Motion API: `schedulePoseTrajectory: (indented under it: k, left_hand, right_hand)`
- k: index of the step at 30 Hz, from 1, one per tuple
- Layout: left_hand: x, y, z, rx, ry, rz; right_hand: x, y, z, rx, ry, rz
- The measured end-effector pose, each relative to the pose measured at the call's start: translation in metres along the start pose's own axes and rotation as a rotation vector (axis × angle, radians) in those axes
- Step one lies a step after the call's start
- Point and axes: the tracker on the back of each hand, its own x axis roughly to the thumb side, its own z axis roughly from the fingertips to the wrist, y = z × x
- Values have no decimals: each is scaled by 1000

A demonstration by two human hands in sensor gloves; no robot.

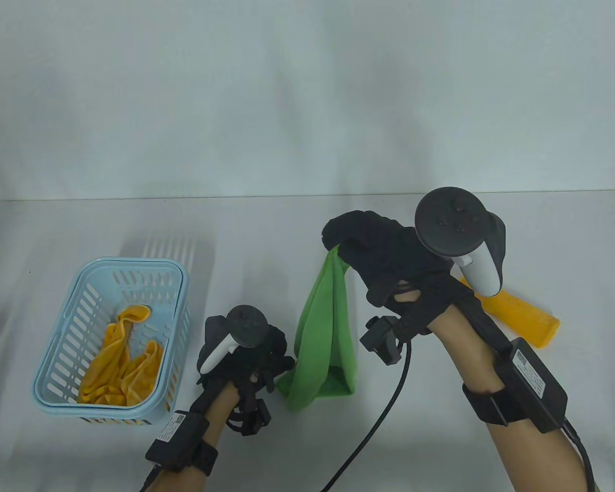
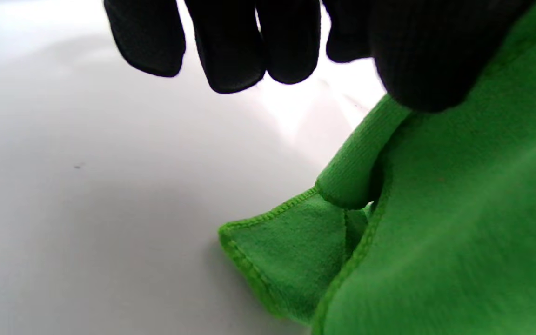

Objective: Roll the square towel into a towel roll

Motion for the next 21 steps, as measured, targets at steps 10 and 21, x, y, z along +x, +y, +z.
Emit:
schedulePoseTrajectory:
  k: [10, 21]
  left_hand:
    - [23, -17, 10, -117, -59, -91]
    - [39, -18, 23, -52, -25, -218]
  right_hand:
    - [-5, -5, 1, -28, 20, 17]
    - [-13, -15, -6, -128, 67, 7]
